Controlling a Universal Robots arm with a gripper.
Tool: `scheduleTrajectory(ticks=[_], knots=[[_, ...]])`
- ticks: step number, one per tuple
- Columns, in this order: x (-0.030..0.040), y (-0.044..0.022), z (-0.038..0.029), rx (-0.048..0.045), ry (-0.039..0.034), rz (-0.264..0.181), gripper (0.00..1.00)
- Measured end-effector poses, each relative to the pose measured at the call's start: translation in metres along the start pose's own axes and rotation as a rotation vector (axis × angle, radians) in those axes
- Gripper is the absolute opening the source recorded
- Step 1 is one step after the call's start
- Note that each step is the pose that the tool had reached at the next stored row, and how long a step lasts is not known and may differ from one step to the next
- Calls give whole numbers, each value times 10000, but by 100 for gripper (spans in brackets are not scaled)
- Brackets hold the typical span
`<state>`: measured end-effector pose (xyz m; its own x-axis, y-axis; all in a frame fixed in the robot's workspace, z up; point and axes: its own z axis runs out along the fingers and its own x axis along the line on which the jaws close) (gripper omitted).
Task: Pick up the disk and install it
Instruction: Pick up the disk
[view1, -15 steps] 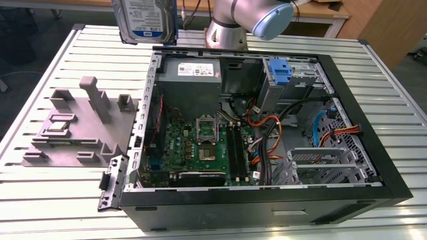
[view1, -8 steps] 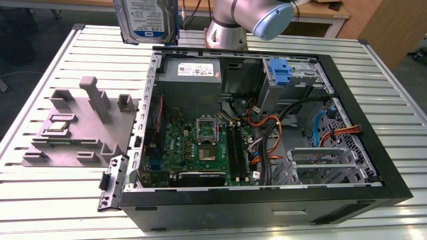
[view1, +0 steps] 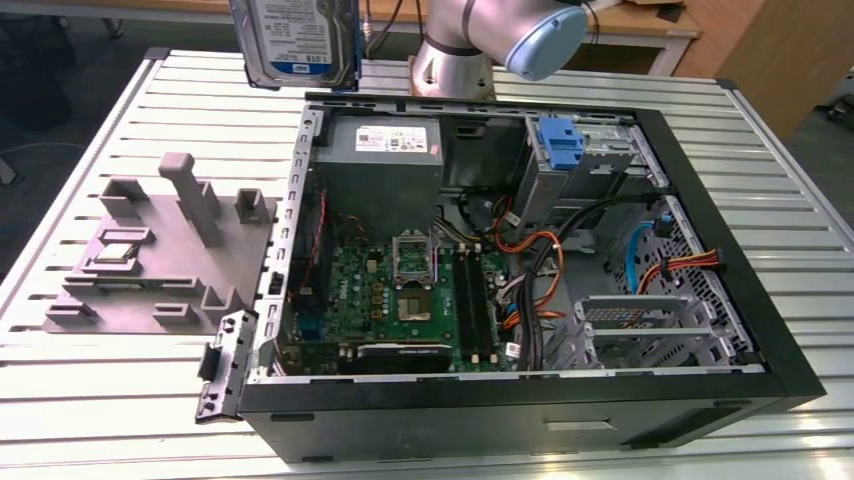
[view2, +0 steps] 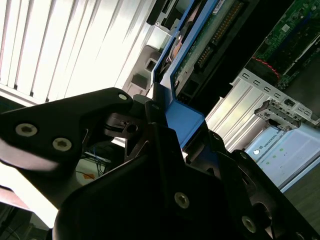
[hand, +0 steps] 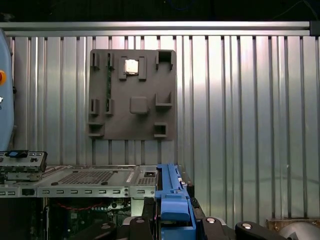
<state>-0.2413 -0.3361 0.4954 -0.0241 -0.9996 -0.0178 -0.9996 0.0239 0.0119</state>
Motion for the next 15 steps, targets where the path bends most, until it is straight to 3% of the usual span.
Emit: scheduleTrajectory(ticks=[15], knots=[[4,-58,0,0,0,0,37]])
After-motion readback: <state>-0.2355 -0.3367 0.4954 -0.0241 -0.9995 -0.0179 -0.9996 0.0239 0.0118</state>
